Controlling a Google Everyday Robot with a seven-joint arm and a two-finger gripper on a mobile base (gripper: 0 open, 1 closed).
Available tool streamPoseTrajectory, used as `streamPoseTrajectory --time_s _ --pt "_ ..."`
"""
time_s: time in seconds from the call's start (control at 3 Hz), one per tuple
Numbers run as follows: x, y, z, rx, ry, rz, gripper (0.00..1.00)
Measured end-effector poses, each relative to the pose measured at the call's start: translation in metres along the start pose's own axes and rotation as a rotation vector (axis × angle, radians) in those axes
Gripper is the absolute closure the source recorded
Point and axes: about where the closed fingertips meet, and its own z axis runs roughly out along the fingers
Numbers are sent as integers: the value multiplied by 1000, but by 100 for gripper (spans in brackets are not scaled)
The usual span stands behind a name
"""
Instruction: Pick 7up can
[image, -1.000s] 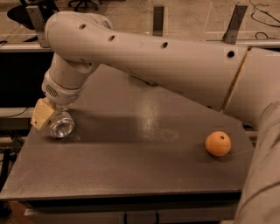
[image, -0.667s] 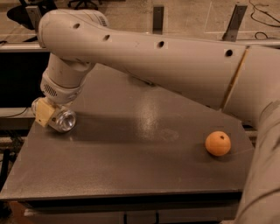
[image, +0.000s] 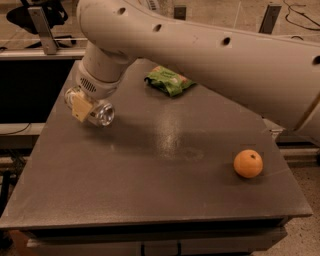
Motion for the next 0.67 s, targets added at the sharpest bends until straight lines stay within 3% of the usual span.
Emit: streamPoseTrajectory --time_s 0.33,0.67 --pt "12 -45 -25 27 -116 -3 100" --pt "17 -88 -62 12 -308 42 100"
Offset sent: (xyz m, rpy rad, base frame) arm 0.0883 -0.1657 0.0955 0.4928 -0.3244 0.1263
